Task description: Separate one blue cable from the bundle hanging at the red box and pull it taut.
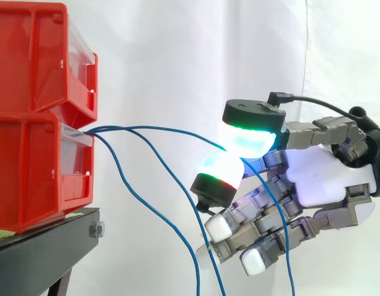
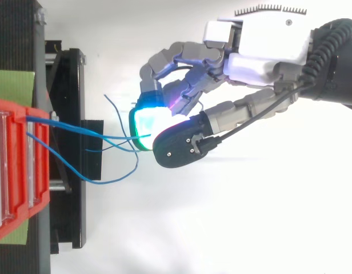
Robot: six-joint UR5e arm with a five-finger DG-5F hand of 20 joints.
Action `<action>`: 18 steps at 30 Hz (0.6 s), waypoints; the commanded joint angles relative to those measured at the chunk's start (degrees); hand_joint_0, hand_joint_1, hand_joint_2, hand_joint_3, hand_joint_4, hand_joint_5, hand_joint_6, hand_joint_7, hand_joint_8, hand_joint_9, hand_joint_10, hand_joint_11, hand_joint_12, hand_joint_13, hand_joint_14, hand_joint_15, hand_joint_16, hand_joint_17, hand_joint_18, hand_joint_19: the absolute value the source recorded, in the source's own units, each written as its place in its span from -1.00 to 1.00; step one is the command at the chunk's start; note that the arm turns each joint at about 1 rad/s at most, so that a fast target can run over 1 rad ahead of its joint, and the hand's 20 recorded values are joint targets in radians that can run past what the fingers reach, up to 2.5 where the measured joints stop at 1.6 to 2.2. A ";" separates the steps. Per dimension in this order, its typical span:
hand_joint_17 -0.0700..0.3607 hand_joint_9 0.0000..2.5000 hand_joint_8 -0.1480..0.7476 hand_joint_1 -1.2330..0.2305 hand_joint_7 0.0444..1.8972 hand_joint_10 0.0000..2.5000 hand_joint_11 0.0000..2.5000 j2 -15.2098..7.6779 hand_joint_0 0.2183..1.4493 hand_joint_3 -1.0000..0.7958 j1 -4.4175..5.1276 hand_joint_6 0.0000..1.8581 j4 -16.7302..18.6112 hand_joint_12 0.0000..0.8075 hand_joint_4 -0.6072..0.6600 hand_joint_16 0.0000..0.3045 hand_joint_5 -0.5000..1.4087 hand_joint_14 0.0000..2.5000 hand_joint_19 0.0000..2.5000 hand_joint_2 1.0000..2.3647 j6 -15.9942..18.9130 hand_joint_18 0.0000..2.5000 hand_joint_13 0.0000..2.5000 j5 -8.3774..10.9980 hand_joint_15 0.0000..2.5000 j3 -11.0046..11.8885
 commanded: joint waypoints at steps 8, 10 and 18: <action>-0.08 -0.41 0.20 -0.41 0.32 -1.00 -0.72 0.00 -0.33 0.12 0.02 -0.02 2.55 -0.03 -0.05 -0.62 -0.57 -0.99 -0.61 -0.87 0.01 -0.50 -0.60 -0.38 -0.81 -2.57; -0.07 -0.39 0.21 -0.40 0.32 -0.99 -0.68 0.00 -0.33 0.12 0.10 -0.01 6.50 -0.03 -0.04 -0.62 -0.57 -0.99 -0.61 -0.87 0.19 -0.50 -0.59 -0.64 -0.80 -4.85; -0.06 -0.34 0.22 -0.40 0.33 -0.99 -0.55 0.00 -0.33 0.12 0.10 -0.01 16.52 0.00 -0.04 -0.61 -0.57 -0.99 -0.60 -0.86 -0.43 -0.50 -0.59 -4.25 -0.77 -8.98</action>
